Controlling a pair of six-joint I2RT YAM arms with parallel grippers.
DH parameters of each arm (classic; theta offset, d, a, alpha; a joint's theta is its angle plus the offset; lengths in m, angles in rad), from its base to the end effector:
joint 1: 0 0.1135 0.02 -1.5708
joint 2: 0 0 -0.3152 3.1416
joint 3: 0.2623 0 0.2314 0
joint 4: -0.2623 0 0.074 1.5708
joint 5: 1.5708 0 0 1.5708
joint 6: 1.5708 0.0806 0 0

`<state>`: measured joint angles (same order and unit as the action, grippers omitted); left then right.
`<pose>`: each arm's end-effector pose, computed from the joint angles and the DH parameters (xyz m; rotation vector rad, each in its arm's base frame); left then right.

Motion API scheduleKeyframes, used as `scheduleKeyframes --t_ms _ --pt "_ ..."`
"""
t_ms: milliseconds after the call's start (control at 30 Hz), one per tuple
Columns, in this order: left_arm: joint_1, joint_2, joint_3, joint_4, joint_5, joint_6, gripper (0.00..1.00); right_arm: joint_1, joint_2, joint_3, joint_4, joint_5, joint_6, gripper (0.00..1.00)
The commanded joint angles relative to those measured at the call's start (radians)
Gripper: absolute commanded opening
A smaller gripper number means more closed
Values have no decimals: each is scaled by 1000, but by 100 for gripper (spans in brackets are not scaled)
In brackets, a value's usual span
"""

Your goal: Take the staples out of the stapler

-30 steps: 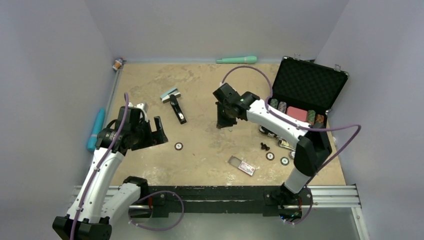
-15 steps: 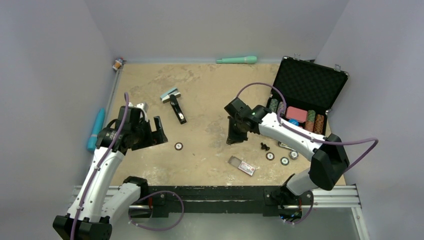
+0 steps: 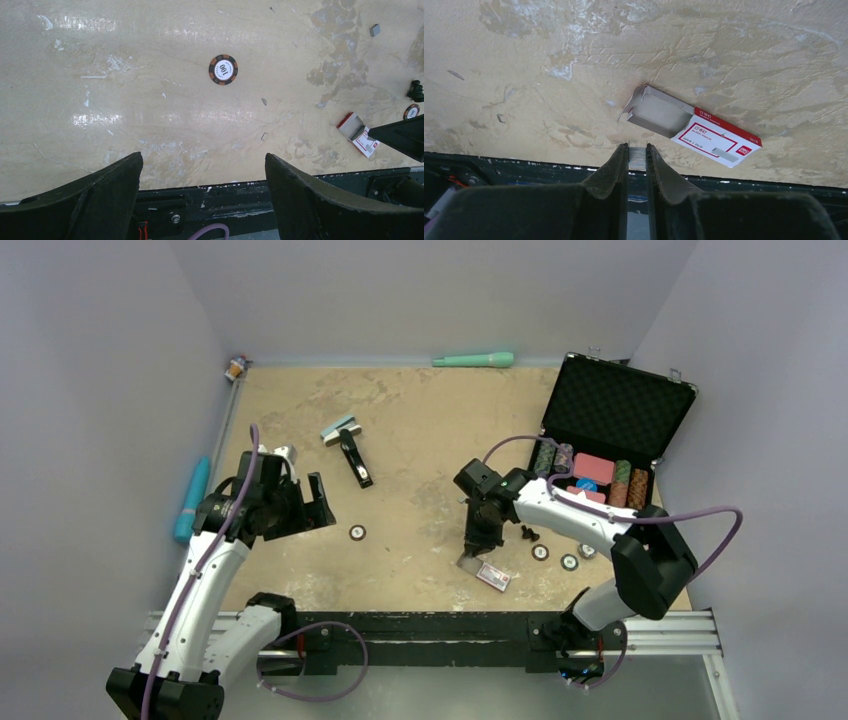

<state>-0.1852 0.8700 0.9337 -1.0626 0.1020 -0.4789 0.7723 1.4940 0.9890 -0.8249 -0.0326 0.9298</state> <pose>0.1159 -0.0301 0.2989 -0.3429 2.5859 -0.3758 0.1825 0.1814 0.2221 0.2295 2.9832 0.3045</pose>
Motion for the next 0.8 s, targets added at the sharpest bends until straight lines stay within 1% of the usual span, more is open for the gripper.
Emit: scheduleKeyframes --t_ms 0,333,767 --pt "7 -5 -6 28 18 1 95 -2 -16 -28 36 -27 32 0" --pt "6 -8 -5 29 20 2 94 -1 -11 -162 142 -50 32 0" --pt "6 -9 -6 29 21 0 93 -2 -6 -172 159 -12 36 0"
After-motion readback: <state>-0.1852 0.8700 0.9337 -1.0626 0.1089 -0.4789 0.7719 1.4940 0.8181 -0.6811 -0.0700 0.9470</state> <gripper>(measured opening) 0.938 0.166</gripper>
